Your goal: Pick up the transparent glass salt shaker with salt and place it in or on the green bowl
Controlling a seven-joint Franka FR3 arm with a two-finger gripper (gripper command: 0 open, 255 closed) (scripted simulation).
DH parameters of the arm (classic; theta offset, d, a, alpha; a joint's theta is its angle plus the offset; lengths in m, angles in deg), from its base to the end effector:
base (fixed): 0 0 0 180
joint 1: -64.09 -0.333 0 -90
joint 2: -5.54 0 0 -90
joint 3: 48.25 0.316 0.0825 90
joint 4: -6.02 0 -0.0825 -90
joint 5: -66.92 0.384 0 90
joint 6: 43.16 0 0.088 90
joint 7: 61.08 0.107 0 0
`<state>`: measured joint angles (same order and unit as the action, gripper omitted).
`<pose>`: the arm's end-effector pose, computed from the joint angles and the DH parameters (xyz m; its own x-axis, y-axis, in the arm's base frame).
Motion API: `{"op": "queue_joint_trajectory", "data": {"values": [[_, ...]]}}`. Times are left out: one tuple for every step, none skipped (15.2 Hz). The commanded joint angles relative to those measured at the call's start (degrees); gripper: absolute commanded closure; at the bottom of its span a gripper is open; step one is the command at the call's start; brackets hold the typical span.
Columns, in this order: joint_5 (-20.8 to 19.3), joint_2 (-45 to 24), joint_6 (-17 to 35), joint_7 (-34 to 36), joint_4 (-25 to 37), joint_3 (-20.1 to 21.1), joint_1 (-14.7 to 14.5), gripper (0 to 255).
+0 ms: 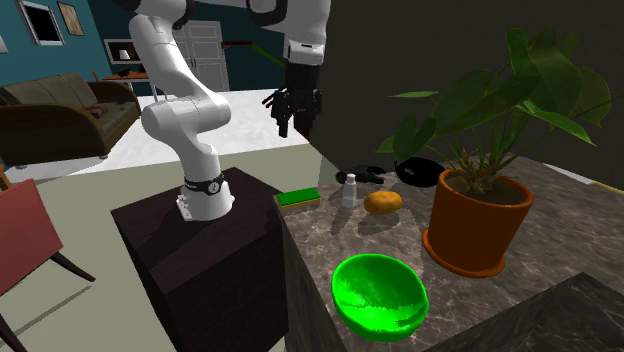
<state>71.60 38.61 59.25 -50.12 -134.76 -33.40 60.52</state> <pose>0.3456 0.1290 0.4821 0.9943 0.0563 -0.0910 0.0638 -0.9946 0.0816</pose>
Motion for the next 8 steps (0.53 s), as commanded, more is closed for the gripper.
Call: {"op": "queue_joint_trajectory", "data": {"values": [[0.8, -3.0, 2.9, 2.6, -0.1, 2.2, -0.5, 0], [1.1, -4.6, 4.1, 3.9, 0.2, 3.3, -0.7, 0], [1.3, -6.2, 5.3, 5.3, 0.5, 4.4, -0.9, 0], [1.5, -7.9, 6.4, 6.6, 1.0, 5.5, -1.1, 0], [1.6, -9.7, 7.6, 8.0, 1.4, 6.6, -1.2, 0], [1.5, -11.6, 8.7, 9.4, 2.0, 7.6, -1.4, 0], [1.4, -13.5, 9.9, 10.9, 2.7, 8.7, -1.5, 0], [1.1, -15.5, 11.0, 12.4, 3.4, 9.7, -1.6, 0]]}}
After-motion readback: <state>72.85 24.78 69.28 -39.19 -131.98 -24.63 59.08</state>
